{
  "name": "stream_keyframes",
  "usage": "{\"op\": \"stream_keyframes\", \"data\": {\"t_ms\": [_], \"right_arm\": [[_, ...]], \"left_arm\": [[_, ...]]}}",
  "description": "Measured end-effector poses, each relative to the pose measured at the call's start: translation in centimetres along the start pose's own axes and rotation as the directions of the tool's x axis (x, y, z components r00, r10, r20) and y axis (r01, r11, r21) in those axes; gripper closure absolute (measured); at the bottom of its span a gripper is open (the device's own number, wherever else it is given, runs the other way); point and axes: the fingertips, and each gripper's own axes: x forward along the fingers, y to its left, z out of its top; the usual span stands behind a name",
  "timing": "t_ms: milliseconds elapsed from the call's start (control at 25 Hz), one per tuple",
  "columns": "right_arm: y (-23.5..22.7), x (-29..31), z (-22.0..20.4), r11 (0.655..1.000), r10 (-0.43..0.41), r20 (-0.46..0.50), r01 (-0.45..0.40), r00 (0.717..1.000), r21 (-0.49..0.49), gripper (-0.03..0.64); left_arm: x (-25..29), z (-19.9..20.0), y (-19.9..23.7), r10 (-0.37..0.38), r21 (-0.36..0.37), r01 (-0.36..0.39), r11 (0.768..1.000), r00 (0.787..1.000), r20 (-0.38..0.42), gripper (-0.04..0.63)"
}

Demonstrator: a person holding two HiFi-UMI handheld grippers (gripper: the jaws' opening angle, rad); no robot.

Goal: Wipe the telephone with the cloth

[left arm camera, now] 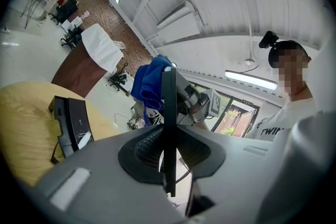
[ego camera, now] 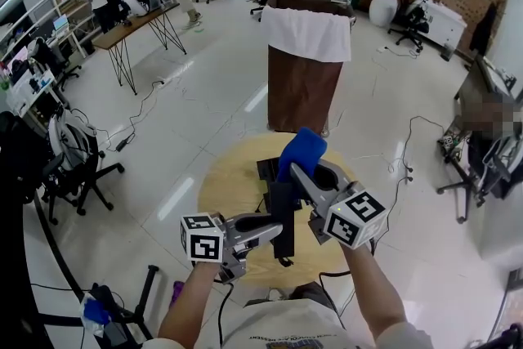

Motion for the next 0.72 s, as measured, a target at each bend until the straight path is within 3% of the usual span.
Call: {"op": "stream_keyframes", "data": {"t_ms": [280, 520, 720], "right_arm": [[-0.5, 0.4, -0.3, 1.000, -0.014, -0.008, 0.014, 1.000, -0.004, 0.555], [-1.6, 0.1, -0.9, 0.984, -0.107, -0.018, 0.103, 0.994, -0.144, 0.555], [-1.6, -1.3, -0.8, 0.972, -0.171, 0.013, 0.171, 0.985, -0.161, 0.555]], "left_arm": [[0.1, -1.3, 0.8, 0.001, -0.030, -0.002, 1.000, 1.000, -0.015, 0.533], [0.0, -1.0, 2.3, 0.023, -0.048, -0.023, 0.999, 1.000, -0.003, 0.533], [-0.4, -0.3, 5.0, 0.080, -0.049, -0.079, 0.996, 0.996, 0.033, 0.532]]}}
